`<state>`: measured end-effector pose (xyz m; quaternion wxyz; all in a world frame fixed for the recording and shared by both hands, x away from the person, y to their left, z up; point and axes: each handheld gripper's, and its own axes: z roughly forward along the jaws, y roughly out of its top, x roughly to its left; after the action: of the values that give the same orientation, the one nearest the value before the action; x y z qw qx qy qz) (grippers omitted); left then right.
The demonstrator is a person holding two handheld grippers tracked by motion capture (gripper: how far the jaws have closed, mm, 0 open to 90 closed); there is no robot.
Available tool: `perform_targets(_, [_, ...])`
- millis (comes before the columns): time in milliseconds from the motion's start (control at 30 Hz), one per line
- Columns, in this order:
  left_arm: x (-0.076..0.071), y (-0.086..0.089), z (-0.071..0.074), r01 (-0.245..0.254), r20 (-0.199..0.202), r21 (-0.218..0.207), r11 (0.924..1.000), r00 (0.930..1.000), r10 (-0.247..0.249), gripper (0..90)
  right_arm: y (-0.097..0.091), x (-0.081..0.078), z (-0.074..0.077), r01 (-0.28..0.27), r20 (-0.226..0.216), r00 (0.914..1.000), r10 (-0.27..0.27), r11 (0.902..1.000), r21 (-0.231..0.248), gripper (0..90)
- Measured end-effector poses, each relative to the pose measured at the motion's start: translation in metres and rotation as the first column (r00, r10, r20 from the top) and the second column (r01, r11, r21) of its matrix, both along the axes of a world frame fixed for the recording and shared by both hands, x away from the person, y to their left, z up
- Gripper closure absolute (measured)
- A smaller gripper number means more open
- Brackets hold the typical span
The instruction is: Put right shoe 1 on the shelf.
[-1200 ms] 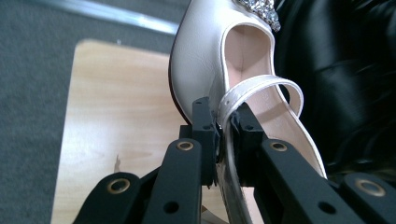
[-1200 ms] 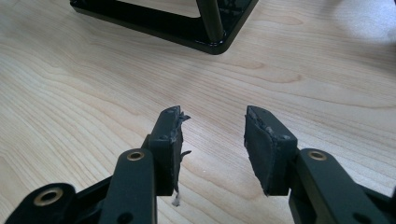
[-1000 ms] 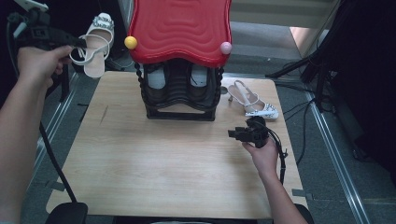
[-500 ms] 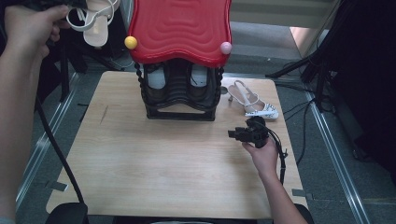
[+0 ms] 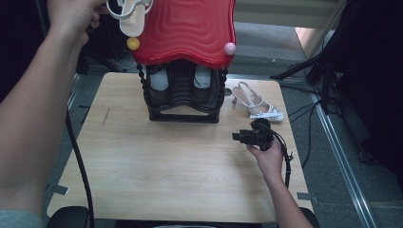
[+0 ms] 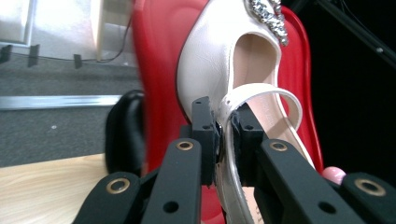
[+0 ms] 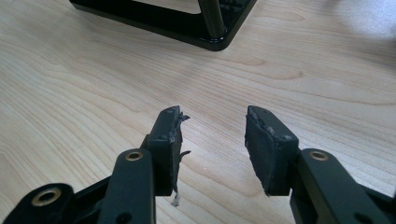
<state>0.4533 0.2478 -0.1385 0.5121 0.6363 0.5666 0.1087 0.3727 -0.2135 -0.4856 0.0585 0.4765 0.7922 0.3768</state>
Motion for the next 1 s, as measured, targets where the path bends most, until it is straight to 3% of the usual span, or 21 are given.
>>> perform_targets(133, [0.003, -0.019, -0.002, 0.007, 0.016, 0.023, 0.9997, 0.9998, -0.008, 83.4, -0.001, -0.001, 0.0, 0.001, 0.002, 1.0, -0.001, 1.0, 0.0, 57.0])
perform_targets(433, [0.013, -0.047, -0.028, -0.002, 0.024, -0.031, 0.9995, 0.9997, 0.003, 83.3, -0.002, -0.002, 0.001, 0.004, 0.008, 1.0, -0.004, 1.0, 0.004, 57.0])
perform_targets(733, [0.015, -0.052, -0.044, -0.014, 0.021, -0.108, 0.9941, 0.9996, 0.016, 83.1, -0.003, -0.003, 0.001, 0.004, 0.008, 1.0, -0.004, 1.0, 0.008, 57.0])
perform_targets(833, [0.015, -0.051, -0.047, -0.011, 0.0, -0.084, 0.9964, 0.9999, 0.011, 82.9, -0.003, -0.003, 0.001, 0.006, 0.009, 0.9999, -0.006, 0.9999, 0.008, 56.9])
perform_targets(900, [0.016, -0.051, -0.049, -0.02, -0.012, -0.031, 0.9993, 0.9997, 0.02, 82.4, -0.003, -0.003, 0.001, 0.006, 0.007, 1.0, -0.006, 1.0, 0.007, 56.9])
perform_targets(1000, [0.016, -0.048, -0.053, -0.019, -0.015, -0.055, 0.9983, 0.9997, 0.018, 81.9, -0.002, -0.003, 0.001, 0.004, 0.012, 0.9999, -0.004, 1.0, 0.006, 56.9])
